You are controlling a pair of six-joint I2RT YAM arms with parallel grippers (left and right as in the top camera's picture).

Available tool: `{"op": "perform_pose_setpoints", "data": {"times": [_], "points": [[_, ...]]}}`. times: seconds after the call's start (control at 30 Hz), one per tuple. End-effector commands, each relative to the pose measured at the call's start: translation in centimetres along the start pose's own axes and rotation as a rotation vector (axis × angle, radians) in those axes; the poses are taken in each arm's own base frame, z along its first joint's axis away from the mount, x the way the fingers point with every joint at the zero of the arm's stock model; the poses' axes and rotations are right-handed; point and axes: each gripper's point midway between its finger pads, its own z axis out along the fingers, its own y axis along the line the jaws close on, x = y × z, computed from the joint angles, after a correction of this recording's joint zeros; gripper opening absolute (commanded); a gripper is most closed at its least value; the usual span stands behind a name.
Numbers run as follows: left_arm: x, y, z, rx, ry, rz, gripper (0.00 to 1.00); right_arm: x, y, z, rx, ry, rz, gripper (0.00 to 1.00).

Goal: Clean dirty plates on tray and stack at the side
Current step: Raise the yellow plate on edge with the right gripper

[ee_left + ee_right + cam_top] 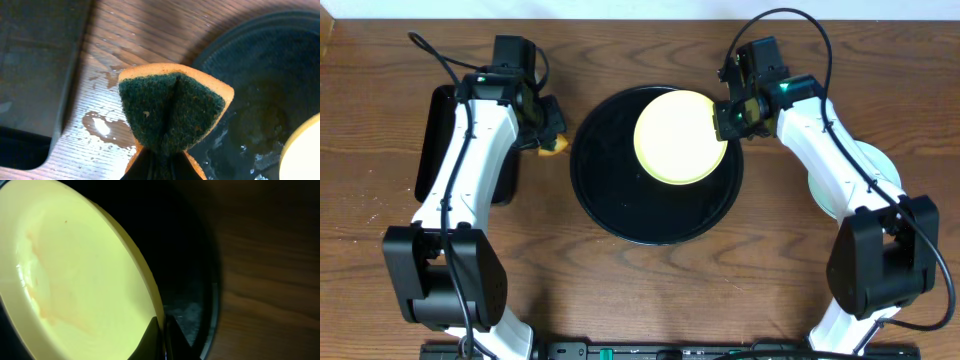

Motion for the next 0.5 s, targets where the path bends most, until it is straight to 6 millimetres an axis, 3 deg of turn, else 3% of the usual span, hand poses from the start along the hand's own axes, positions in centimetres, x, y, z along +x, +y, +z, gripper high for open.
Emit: {"op": "perform_pose_setpoints", "data": {"times": [0.0, 0.2, 0.47], "points": [[-0.1, 0.7, 0.4, -0.007, 0.008, -0.008, 0.08, -1.2, -1.0, -2.4, 0.174, -0.085, -0.026, 0.01], [-0.1, 0.8, 0.4, -0.007, 0.009, -0.009, 0.07, -1.9, -0.9, -4.5, 0.382, -0.164, -0.071, 0.01], [-0.1, 0.8, 0.4, -0.007, 0.008, -0.009, 0.08, -2.2, 0.6, -6.5, 0.599, -0.264, -0.117, 0.01]]}}
